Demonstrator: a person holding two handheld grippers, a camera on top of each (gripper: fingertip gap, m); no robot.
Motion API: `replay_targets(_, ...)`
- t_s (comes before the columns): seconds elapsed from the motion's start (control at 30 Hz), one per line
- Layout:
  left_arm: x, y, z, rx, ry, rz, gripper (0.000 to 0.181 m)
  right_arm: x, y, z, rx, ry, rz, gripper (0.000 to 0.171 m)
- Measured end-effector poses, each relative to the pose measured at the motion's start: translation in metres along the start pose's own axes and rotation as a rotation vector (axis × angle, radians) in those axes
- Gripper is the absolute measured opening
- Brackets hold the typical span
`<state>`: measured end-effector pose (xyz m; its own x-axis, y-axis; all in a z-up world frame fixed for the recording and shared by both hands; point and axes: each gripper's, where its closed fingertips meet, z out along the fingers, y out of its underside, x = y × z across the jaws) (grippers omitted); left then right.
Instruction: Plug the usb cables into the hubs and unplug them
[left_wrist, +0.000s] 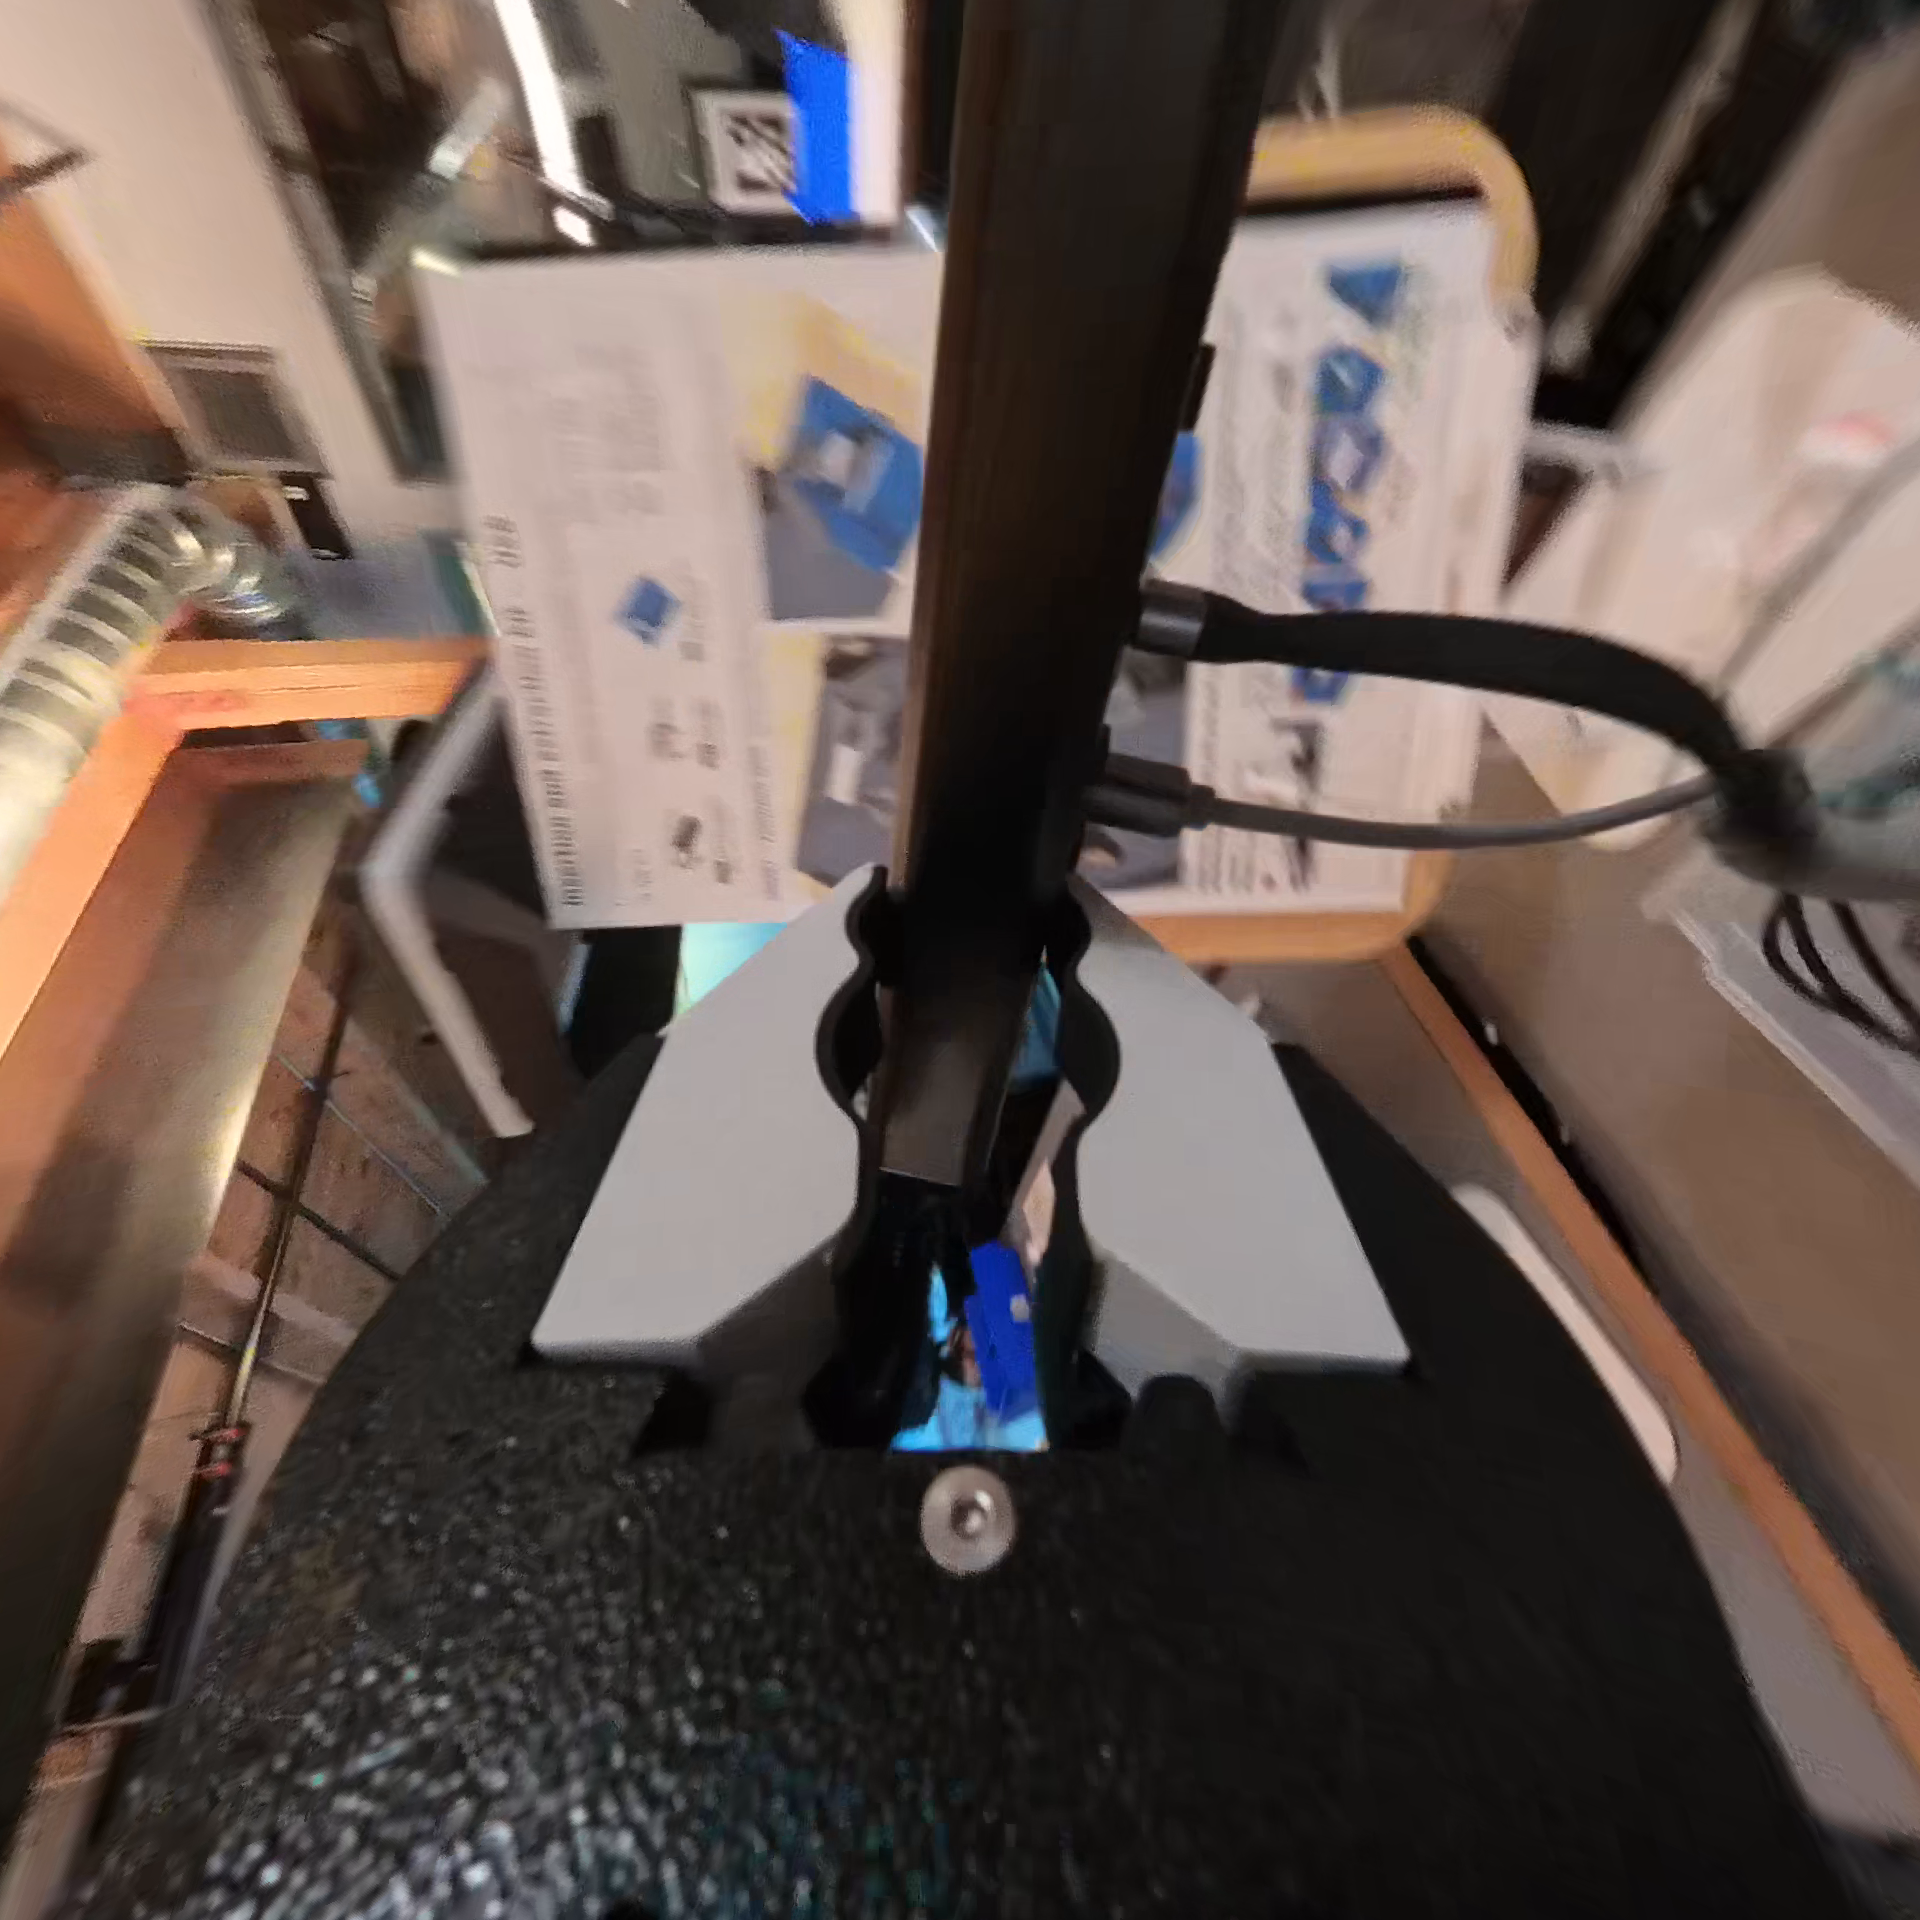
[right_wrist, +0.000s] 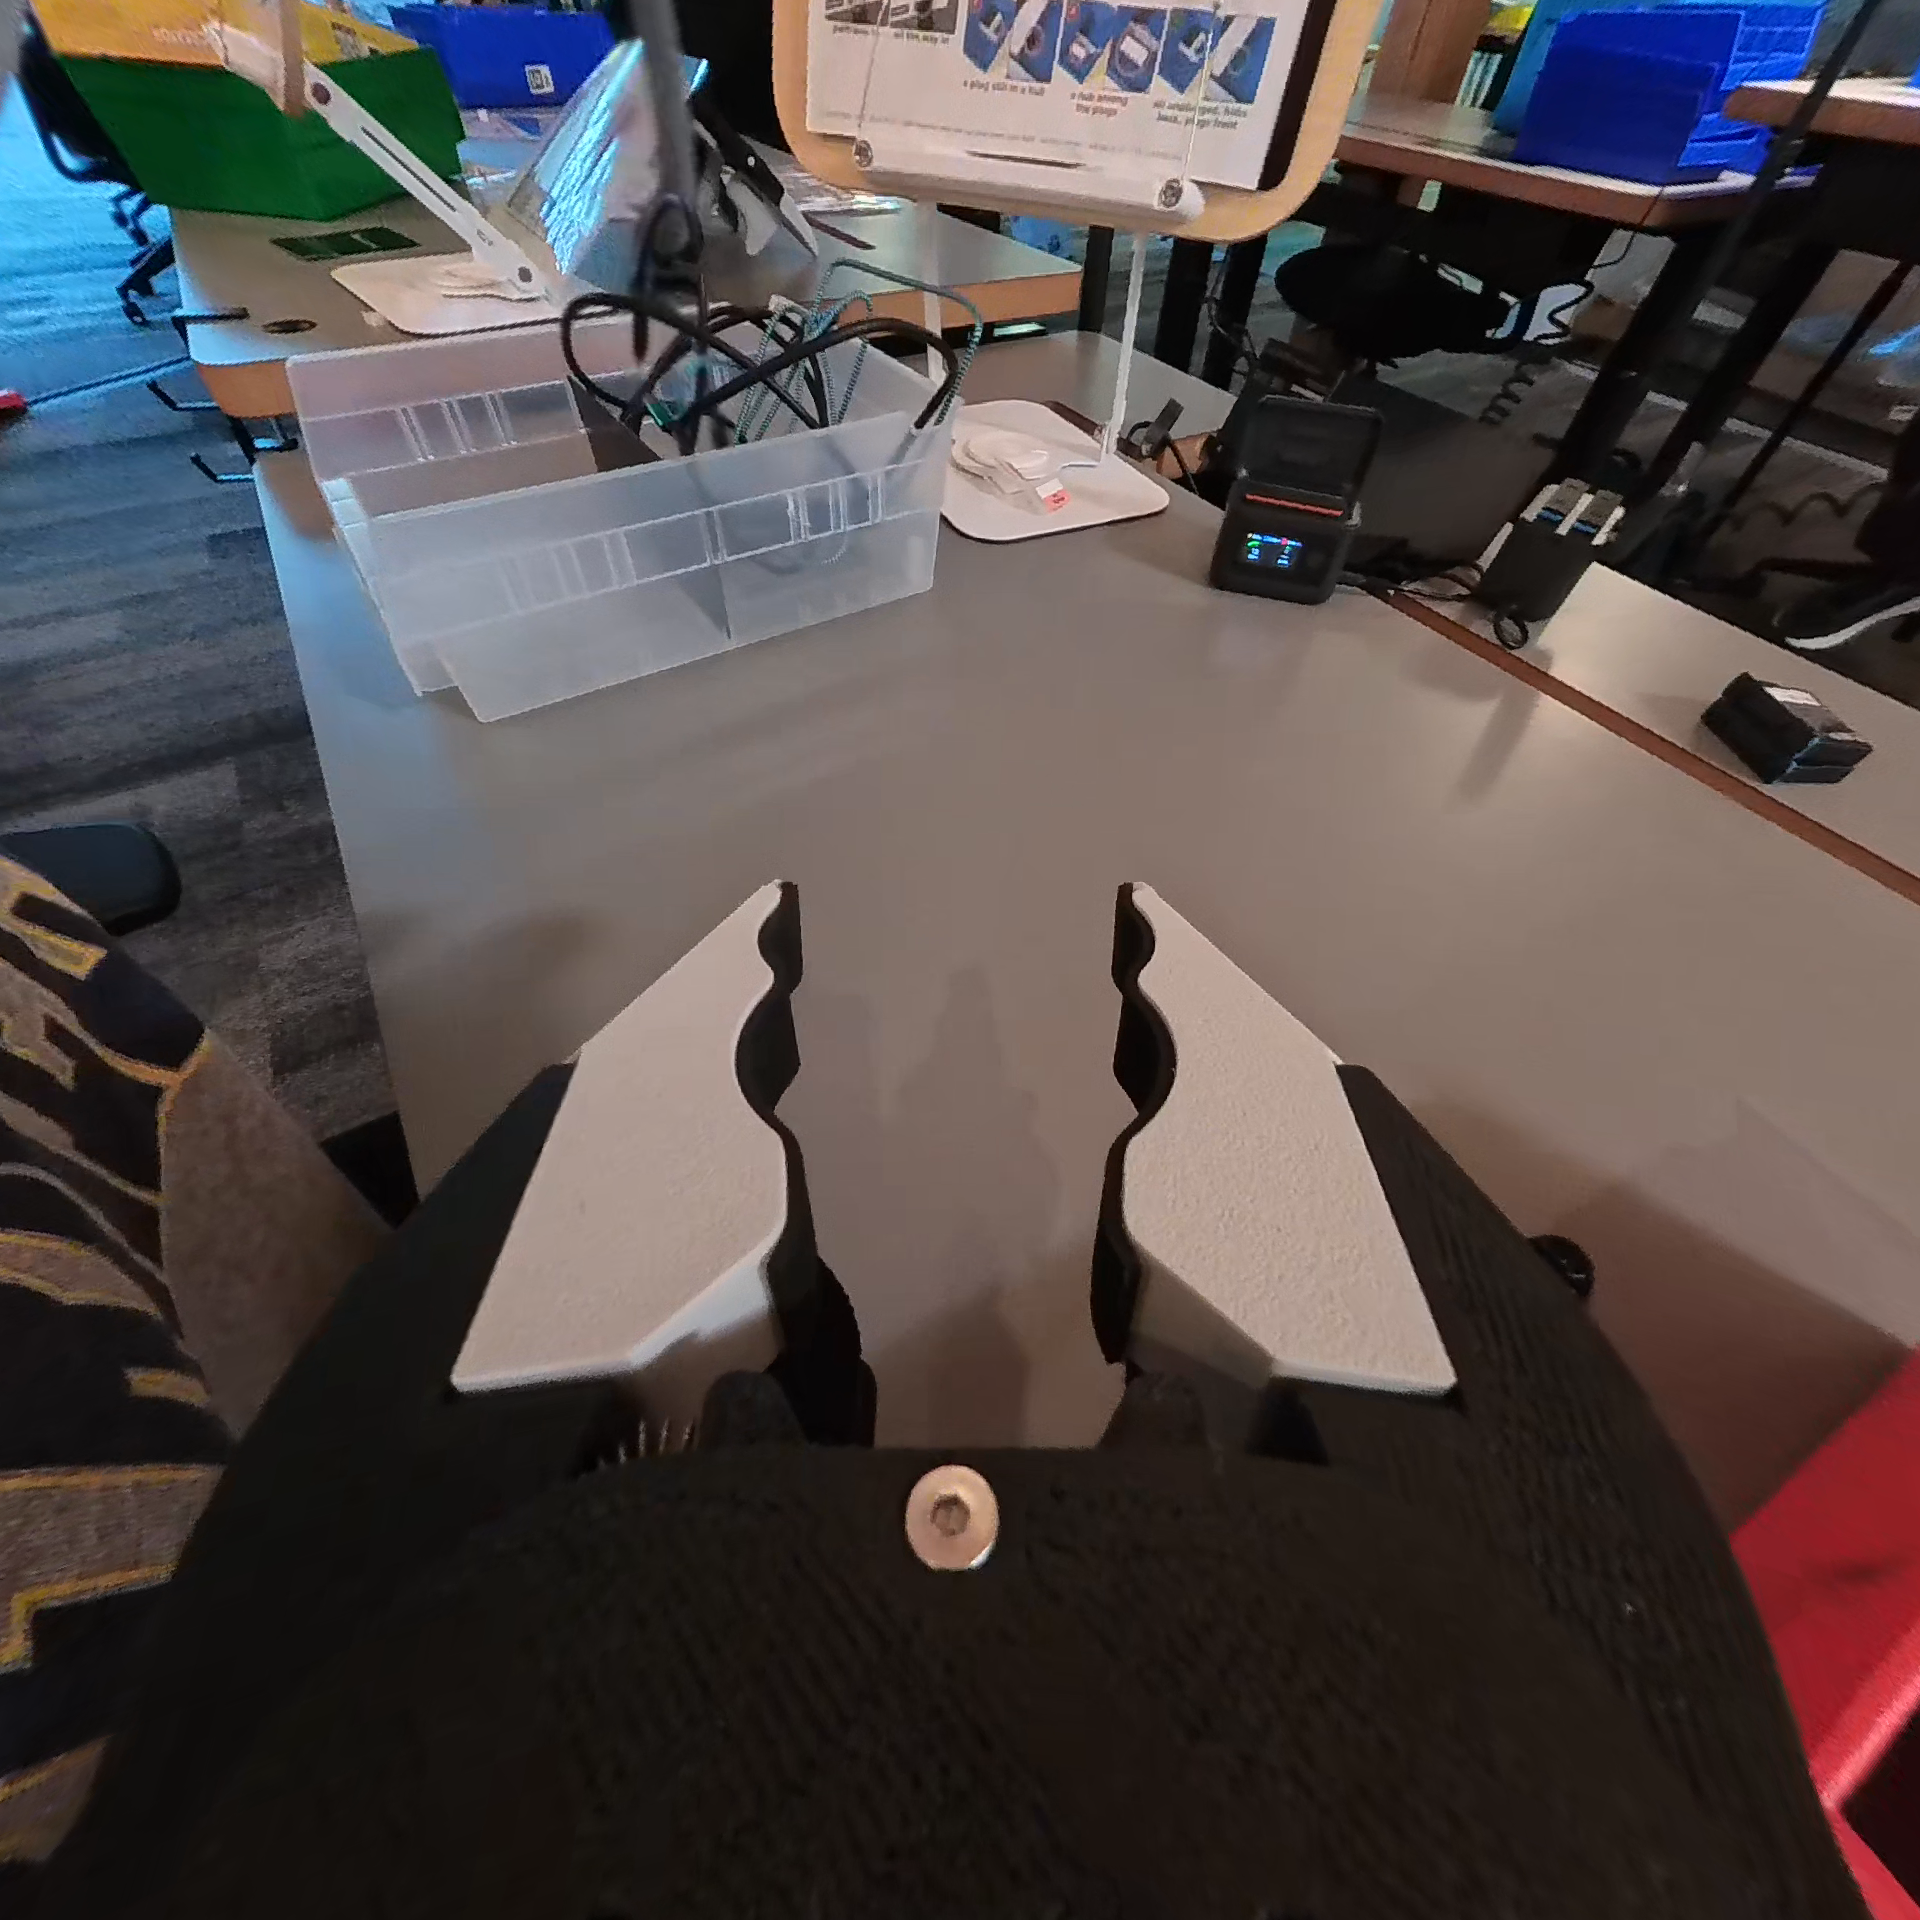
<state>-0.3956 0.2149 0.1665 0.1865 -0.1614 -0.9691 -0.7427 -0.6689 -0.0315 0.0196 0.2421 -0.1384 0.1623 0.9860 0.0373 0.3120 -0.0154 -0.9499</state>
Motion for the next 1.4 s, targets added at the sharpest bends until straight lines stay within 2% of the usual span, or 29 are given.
replay_targets(0.3,-0.141,-0.082,-0.081,0.335,-0.286,-0.408,0.027,0.002,-0.007,-0.012,0.051,0.015,0.012,0.059)
replay_targets(0.37,-0.155,-0.105,-0.094,0.406,-0.245,-0.44,0.026,0.003,-0.007,-0.016,0.056,0.023,0.007,0.059)
replay_targets(0.47,-0.141,-0.145,-0.098,0.445,-0.072,-0.455,0.026,0.004,-0.011,-0.023,0.084,0.03,0.005,0.059)
replay_targets(0.6,-0.074,-0.199,-0.086,0.476,0.095,-0.373,0.026,0.003,-0.019,-0.033,0.143,0.025,-0.015,0.059)
replay_targets(0.73,0.044,-0.247,-0.061,0.562,0.348,-0.328,0.026,0.009,-0.03,-0.045,0.225,0.074,-0.035,0.059)
replay_targets(0.87,0.164,-0.273,-0.041,0.595,0.585,-0.441,0.026,0.02,-0.035,-0.055,0.263,0.152,-0.051,0.059)
replay_targets(1.0,0.265,-0.29,-0.045,0.603,0.781,-0.586,0.026,0.037,-0.023,-0.055,0.208,0.218,0.027,0.059)
replay_targets(1.2,0.354,-0.296,-0.057,0.566,0.976,-0.794,0.026,0.059,-0.013,-0.032,0.216,0.287,0.245,0.052)
replay_targets(1.3,0.387,-0.291,-0.061,0.526,1.083,-0.876,0.026,0.056,0.001,-0.004,0.156,0.209,0.326,0.051)
replay_targets(1.4,0.411,-0.289,-0.068,0.54,1.215,-0.965,0.025,0.046,-0.004,0.014,0.15,0.178,0.276,0.05)
